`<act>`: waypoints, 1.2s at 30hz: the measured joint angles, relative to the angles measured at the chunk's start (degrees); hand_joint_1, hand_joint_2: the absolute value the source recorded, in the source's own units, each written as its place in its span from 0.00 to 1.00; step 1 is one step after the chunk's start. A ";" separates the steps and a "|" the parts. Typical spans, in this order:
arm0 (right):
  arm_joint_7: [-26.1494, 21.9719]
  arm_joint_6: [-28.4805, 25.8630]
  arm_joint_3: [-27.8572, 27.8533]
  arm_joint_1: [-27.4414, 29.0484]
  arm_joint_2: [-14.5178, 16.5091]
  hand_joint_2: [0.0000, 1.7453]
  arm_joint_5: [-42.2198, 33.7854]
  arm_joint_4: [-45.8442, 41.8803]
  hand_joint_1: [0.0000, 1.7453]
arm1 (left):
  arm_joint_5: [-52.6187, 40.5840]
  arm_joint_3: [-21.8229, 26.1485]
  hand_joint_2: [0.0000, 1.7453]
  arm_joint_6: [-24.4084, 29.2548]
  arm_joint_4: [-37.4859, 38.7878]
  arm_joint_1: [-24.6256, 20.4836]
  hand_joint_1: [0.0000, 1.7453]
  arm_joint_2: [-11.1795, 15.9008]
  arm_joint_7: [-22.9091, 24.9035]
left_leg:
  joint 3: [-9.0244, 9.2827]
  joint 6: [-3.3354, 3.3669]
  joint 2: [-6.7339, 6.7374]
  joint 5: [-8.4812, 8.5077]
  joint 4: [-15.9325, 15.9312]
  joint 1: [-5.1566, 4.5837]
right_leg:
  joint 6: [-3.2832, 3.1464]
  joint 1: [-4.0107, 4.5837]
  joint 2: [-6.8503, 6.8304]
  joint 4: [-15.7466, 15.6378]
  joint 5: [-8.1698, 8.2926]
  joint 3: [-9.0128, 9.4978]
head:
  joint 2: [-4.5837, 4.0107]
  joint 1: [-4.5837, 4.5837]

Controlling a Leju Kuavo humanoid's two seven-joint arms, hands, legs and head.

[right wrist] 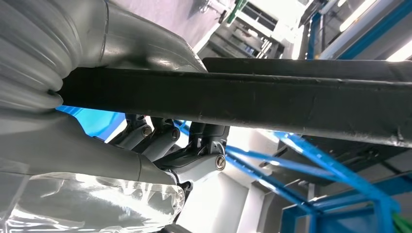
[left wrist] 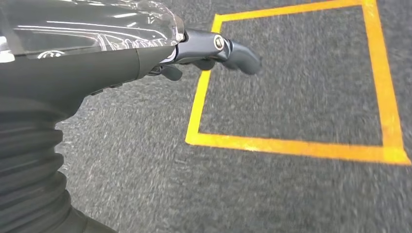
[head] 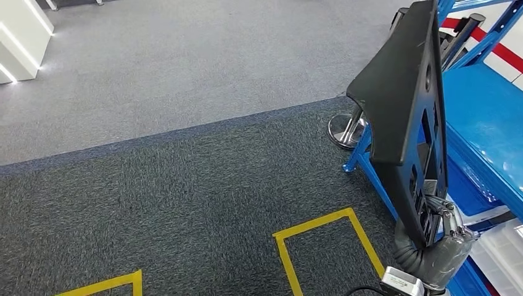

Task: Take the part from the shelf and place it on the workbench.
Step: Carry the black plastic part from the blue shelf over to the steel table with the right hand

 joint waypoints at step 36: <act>1.26 0.00 -0.48 -0.01 0.31 1.00 -0.07 -1.40 1.00 | 2.16 -0.55 1.00 0.17 0.00 0.06 0.00 -0.78 1.64 | 0.65 1.68 -3.60 0.34 -0.87 0.06 | 0.87 -0.40 6.50 13.21 -7.26 -6.07 | 0.00 0.00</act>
